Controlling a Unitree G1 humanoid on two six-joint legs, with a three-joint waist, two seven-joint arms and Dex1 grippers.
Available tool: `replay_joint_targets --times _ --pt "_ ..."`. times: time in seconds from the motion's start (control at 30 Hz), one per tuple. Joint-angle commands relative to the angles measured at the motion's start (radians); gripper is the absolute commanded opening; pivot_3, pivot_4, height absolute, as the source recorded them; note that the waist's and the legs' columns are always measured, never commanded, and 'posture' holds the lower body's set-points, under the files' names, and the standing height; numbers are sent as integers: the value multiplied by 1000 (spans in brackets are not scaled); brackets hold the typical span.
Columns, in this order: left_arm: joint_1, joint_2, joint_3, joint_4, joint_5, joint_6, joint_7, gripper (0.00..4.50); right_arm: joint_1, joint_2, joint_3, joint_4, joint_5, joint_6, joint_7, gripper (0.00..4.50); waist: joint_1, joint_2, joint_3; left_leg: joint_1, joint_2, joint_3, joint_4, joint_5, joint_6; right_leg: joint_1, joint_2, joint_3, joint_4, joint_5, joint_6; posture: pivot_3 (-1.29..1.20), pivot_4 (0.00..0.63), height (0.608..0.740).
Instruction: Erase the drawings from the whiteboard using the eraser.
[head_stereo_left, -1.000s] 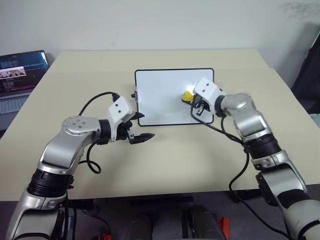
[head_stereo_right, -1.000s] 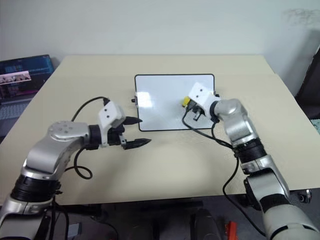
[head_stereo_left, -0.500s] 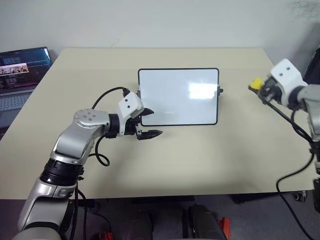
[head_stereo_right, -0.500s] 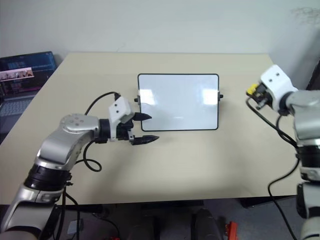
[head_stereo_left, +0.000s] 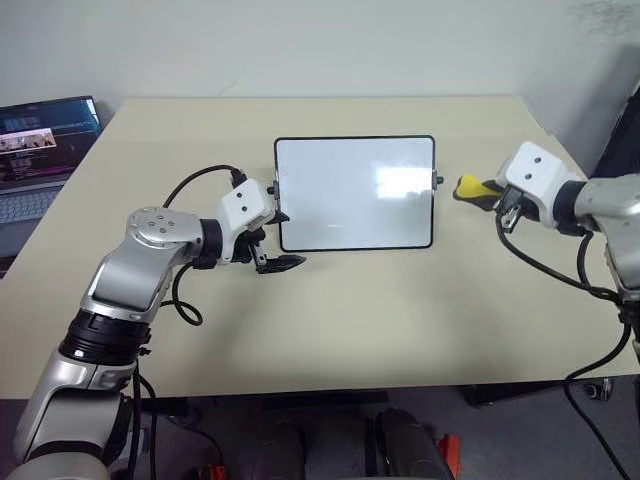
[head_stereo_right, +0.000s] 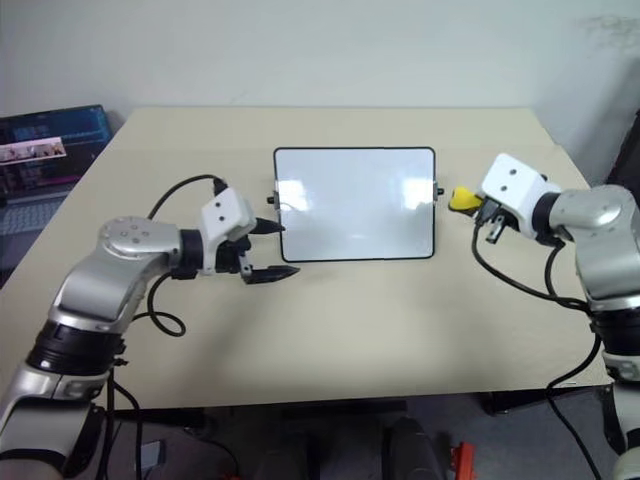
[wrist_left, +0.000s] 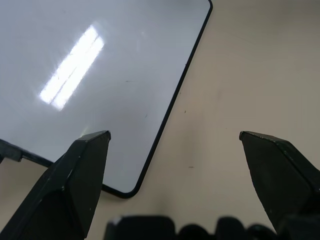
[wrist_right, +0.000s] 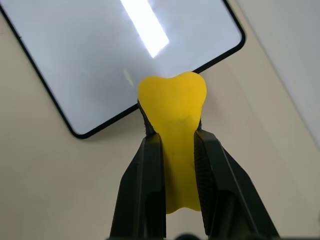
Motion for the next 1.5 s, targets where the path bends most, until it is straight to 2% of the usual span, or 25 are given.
replay_joint_targets --times 0.03,0.57,0.83,1.07,1.37,1.5 --pt "-3 20 28 -49 3 2 0 4500 -56 11 -4 36 -7 -42 -11 459 -1 0 0 0 0 0 0 0 0 0 0 0 0 0 -1 0 150 740" --pt "-27 16 60 -62 -12 7 16 4500 -138 75 12 110 -10 -103 -25 456 -4 0 0 0 0 0 0 0 0 0 0 0 0 1 -2 0 150 740" --pt "-26 102 94 -83 -20 6 -32 4500 -158 75 16 97 -2 -116 -2 455 -6 0 0 0 0 0 0 0 0 0 0 0 0 1 -3 0 150 740" --pt "-28 136 114 -115 -33 15 -37 4500 -201 68 -7 54 27 -91 27 440 -5 0 1 0 0 0 0 0 0 0 0 0 1 1 -3 0 150 740" --pt "7 122 100 -139 -35 20 -33 4500 -159 70 -12 7 51 -45 20 439 -4 0 1 0 0 0 0 0 0 0 0 0 1 1 -3 0 150 740" --pt "15 91 84 -142 -40 22 -25 4500 -118 45 -64 97 42 -43 -31 439 -4 0 1 0 0 0 0 0 0 0 0 0 1 1 -3 0 150 740"
